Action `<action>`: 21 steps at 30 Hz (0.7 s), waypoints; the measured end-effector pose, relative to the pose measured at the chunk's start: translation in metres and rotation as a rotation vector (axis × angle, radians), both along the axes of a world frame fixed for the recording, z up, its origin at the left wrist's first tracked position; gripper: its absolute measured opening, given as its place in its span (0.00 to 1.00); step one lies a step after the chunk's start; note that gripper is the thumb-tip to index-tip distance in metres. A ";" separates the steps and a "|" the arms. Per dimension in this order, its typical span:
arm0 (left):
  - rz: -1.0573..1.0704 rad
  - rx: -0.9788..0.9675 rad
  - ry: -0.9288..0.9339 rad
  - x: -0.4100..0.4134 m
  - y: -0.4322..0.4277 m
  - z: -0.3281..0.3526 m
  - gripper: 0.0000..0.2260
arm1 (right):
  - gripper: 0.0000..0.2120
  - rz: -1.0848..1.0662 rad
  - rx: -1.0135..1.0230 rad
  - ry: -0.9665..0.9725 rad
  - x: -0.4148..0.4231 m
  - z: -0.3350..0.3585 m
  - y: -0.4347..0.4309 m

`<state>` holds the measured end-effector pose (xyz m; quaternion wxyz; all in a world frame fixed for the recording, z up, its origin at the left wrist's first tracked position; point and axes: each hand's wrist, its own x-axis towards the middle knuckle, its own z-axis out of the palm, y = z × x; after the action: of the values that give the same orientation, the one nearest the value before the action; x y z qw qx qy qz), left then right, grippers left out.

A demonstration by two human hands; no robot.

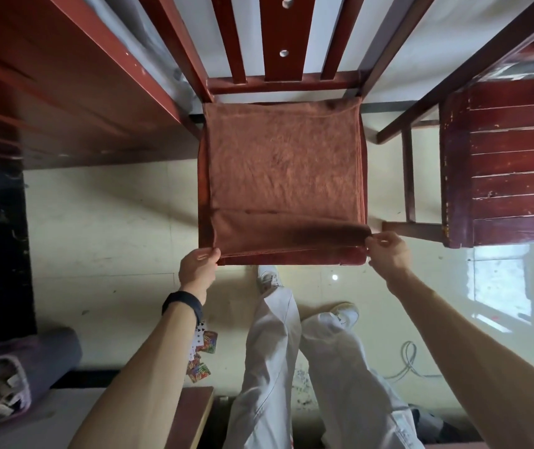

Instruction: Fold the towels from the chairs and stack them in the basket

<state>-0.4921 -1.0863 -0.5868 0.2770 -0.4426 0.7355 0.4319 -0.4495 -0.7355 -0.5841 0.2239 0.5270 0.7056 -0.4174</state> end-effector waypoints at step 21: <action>-0.338 -0.268 -0.192 -0.013 0.026 -0.017 0.10 | 0.09 0.109 0.159 -0.093 -0.004 -0.029 -0.014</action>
<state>-0.5055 -1.0601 -0.6041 0.3528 -0.3850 0.8201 0.2339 -0.4531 -0.7497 -0.6133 0.2364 0.5226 0.7531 -0.3221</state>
